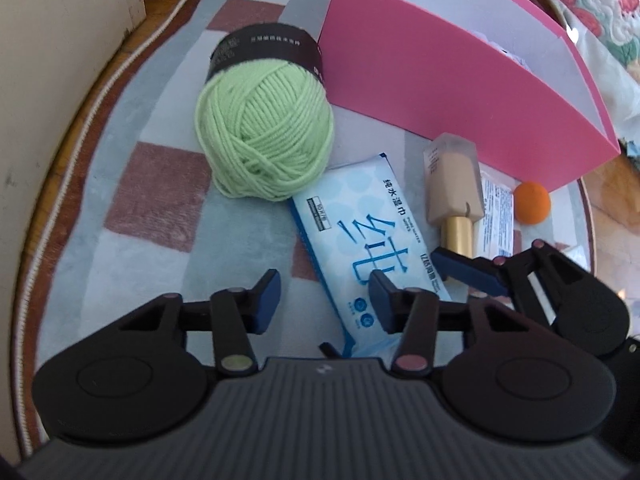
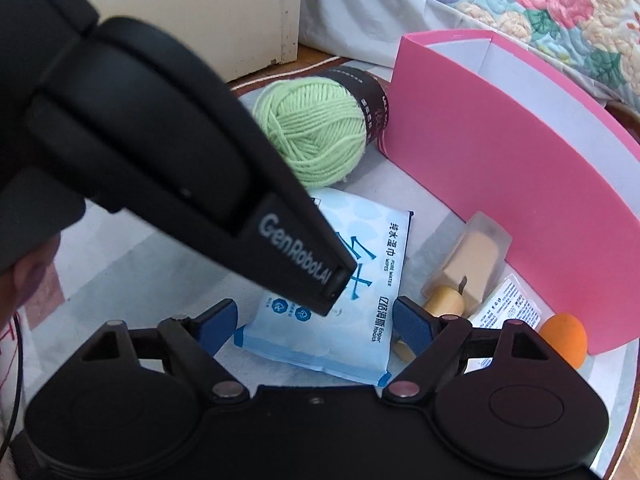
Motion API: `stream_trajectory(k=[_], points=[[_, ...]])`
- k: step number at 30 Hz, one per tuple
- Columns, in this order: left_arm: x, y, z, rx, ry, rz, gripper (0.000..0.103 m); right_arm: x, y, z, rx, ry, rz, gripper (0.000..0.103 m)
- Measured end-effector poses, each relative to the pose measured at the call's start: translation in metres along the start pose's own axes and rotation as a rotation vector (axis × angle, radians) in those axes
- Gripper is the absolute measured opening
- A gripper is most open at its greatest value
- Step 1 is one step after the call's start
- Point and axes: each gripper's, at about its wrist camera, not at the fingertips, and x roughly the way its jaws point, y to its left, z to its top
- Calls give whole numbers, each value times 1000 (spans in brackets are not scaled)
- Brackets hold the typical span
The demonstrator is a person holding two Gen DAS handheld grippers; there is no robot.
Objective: Organize objects
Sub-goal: 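Close the left gripper on the blue-and-white wet-wipe pack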
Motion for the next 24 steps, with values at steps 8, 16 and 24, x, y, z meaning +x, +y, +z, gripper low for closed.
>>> stream_trajectory(k=[8,16,24], points=[[5,6,0,-81,8,-100,27,-5,-27,-15,185,20,72,84],[9,0,-7,-128,-4,-127,31,-20,-30,-19,174,8,61,73],[-1,-24,-20,-84,-49,-104,23,-42,-41,-34,248,-3,87,72]])
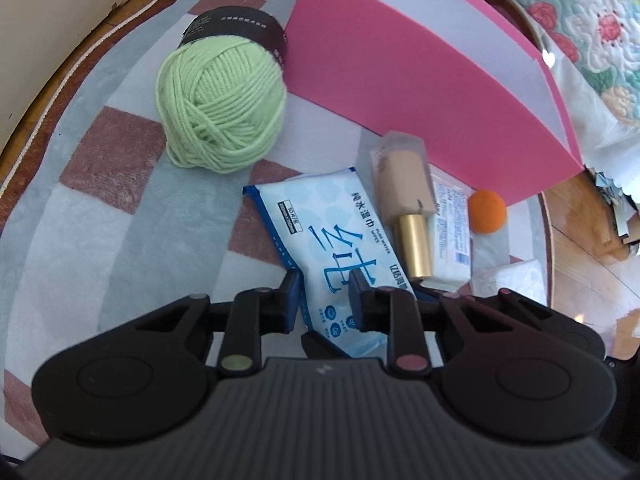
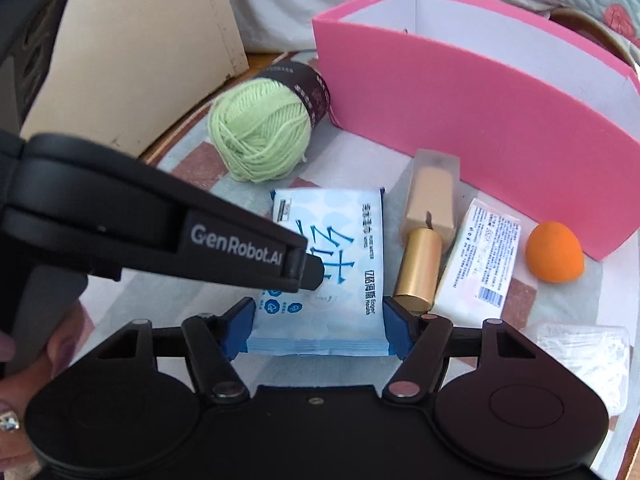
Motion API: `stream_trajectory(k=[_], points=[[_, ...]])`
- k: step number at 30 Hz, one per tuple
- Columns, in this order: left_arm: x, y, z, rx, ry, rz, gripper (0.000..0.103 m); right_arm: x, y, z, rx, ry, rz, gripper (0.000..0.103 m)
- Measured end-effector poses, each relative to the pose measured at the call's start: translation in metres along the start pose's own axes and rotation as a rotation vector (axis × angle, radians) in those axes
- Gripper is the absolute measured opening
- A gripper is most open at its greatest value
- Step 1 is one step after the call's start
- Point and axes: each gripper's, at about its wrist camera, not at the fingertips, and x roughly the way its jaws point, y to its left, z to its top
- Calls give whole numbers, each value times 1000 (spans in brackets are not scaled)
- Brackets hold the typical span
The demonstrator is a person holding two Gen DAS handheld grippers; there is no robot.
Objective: Organize objects
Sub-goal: 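Close the left gripper on the blue-and-white wet-wipe pack, then lift the wet-wipe pack with the left gripper into the pink box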
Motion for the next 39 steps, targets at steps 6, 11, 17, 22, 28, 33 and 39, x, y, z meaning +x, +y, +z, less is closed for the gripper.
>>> stream_trajectory(k=[6,11,17,22,28,33,39], points=[[-20,-16,-6,44,-52,-14,23,-29,-5,-11,-75,-81,-5,71],[-49,-23,-9,81,-108,-25,23,-52,-11,-7,-93,-132,2,70],[-80,-42,1,138,-181,-77,23,-78,-14,10,-115,-227,-34,70],[-102,-64,14,187,-251,-80,23,-88,-17,29,-122,-311,-60,69],[-111,-85,30,206,-297,-71,23,-99,-20,42,-133,-372,-80,69],[-106,-100,50,218,-310,-68,23,-101,-32,58,-111,-396,-91,69],[-93,-115,75,209,-314,-74,23,-98,-50,76,-86,-413,-97,69]])
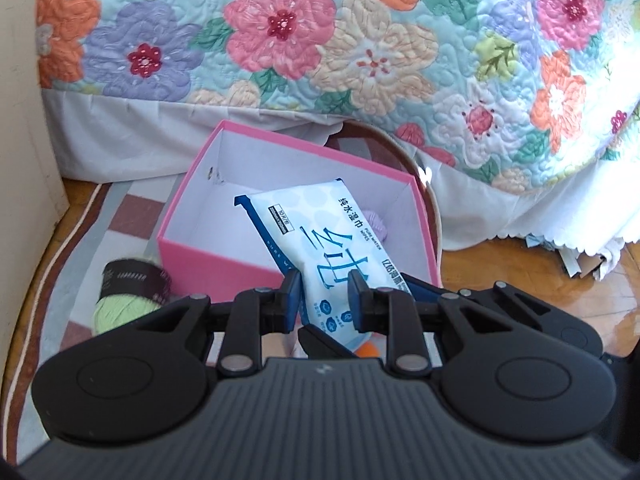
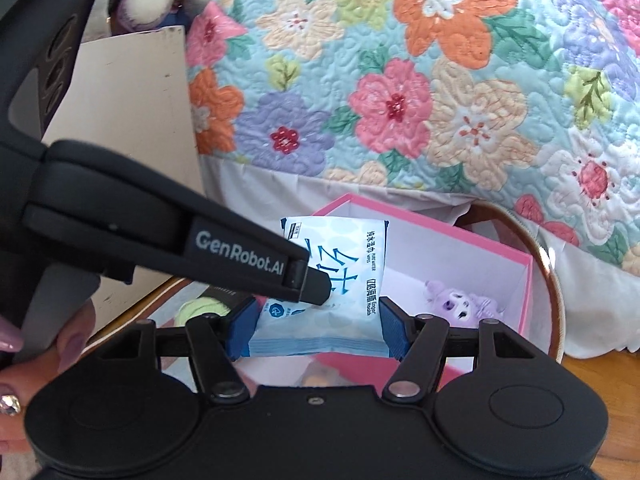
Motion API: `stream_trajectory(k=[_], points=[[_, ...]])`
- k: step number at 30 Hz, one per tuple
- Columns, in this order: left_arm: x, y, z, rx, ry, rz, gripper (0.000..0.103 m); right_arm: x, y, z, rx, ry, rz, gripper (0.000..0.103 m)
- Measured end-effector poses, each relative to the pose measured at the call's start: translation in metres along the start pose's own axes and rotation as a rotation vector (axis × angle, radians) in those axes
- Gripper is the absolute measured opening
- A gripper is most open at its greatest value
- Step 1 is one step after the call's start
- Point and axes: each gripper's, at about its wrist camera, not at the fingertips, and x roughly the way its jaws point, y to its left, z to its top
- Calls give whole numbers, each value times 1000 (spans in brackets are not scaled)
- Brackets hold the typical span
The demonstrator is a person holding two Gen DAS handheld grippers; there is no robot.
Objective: Organize objects
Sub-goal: 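Lift the wet-wipe pack with the left gripper into the pink box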
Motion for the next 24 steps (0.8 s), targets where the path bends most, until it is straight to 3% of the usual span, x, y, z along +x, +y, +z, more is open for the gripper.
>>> stream_trajectory(k=[8,14,24], points=[[50,-4,34,-3,45,6,23,40,-45,23,98,41,31,69],[103,5,53,-32,128,19,23,85,-71,33,165,128,52,68],[186,39,65,-171,280,35,23,156,-100,35,251,292,85,58]])
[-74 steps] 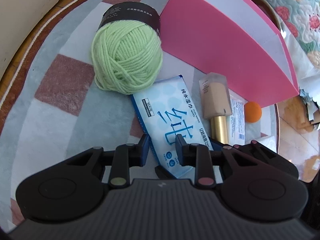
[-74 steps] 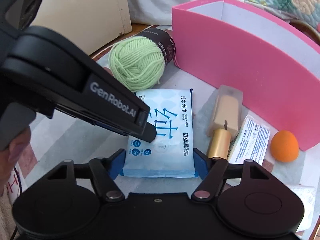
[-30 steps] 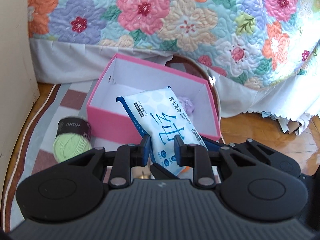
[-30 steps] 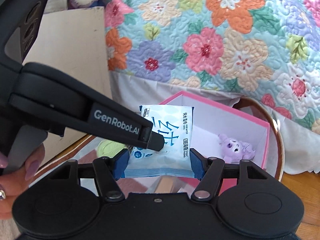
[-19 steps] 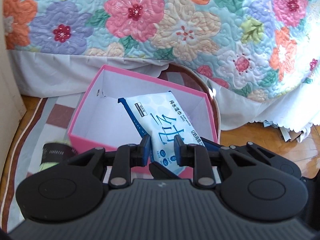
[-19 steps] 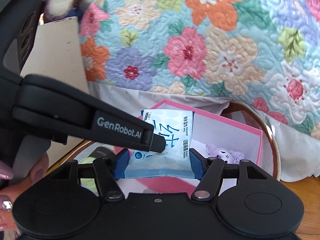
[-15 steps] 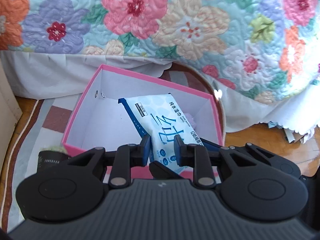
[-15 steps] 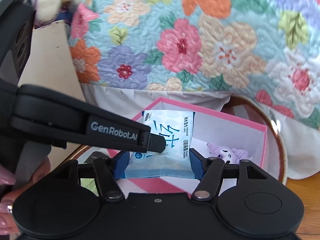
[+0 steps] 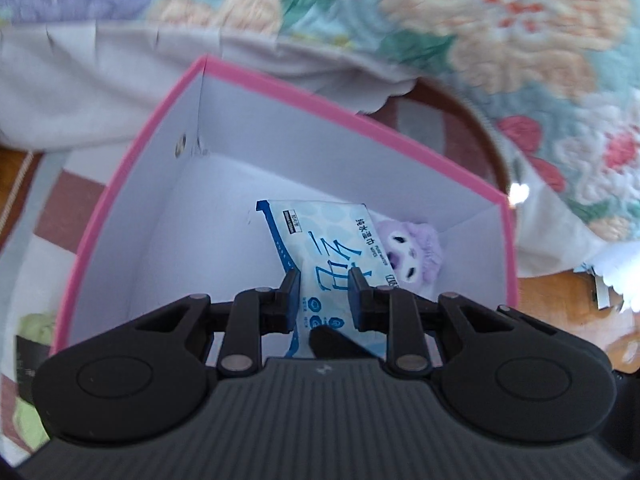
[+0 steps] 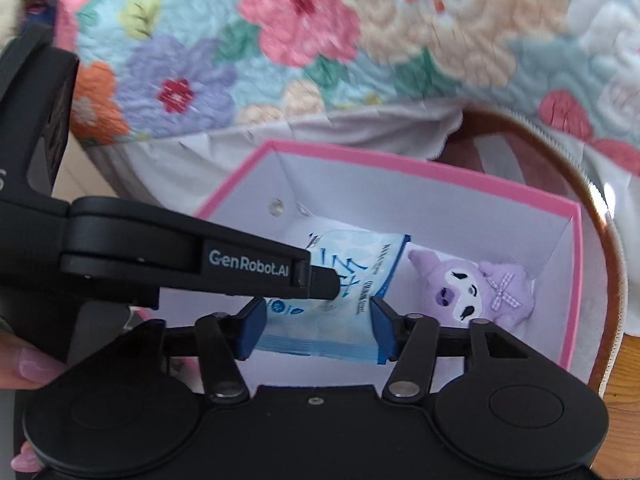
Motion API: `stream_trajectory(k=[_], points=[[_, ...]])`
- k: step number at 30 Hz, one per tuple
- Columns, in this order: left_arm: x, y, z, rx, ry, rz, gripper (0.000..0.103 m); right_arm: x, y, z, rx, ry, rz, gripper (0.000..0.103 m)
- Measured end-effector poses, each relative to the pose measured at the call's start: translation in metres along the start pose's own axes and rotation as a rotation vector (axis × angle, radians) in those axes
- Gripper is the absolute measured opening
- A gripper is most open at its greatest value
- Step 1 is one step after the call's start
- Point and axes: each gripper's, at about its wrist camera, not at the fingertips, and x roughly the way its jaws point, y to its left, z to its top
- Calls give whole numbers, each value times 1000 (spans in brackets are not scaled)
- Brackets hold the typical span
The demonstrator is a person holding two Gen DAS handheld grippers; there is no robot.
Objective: Organize objects
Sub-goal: 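Lift the wet-wipe pack with the left gripper into the pink box, then open the left gripper and withdraw it from the box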
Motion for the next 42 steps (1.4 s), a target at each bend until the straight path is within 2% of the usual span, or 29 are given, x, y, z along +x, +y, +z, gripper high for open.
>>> stream_trajectory(k=[6,9,11,16,20,23,25,28,29,32,36,38,42], points=[[28,3,-3,-48,61,23,23,28,-12,0,-3,89,-35,51],[36,4,-4,-92,90,1,24,29,-12,-7,-39,107,-95,47],[40,1,-5,-86,86,1,24,28,-15,-11,-52,101,-139,47],[24,-11,-7,-23,64,32,23,2,-15,-20,-90,28,-145,47],[-2,-18,-15,42,67,55,24,-36,-7,-25,-71,-24,-94,48],[-27,-22,-19,67,81,60,30,-61,6,-28,-98,-35,-96,48],[-47,-25,-23,94,79,61,40,-74,16,-28,-98,-30,-83,48],[-80,-29,-32,144,67,83,49,-99,25,-32,-81,-36,-57,51],[-91,-29,-35,166,62,90,51,-107,29,-34,-82,-39,-59,53],[-125,-28,-50,216,57,94,67,-133,37,-46,-83,-54,-69,63],[-161,-24,-70,273,53,86,80,-157,41,-64,-58,-34,-83,67],[-171,-20,-77,275,70,68,82,-166,44,-70,-41,-26,-83,70],[-182,-8,-91,278,165,4,83,-182,51,-80,-5,3,-47,75]])
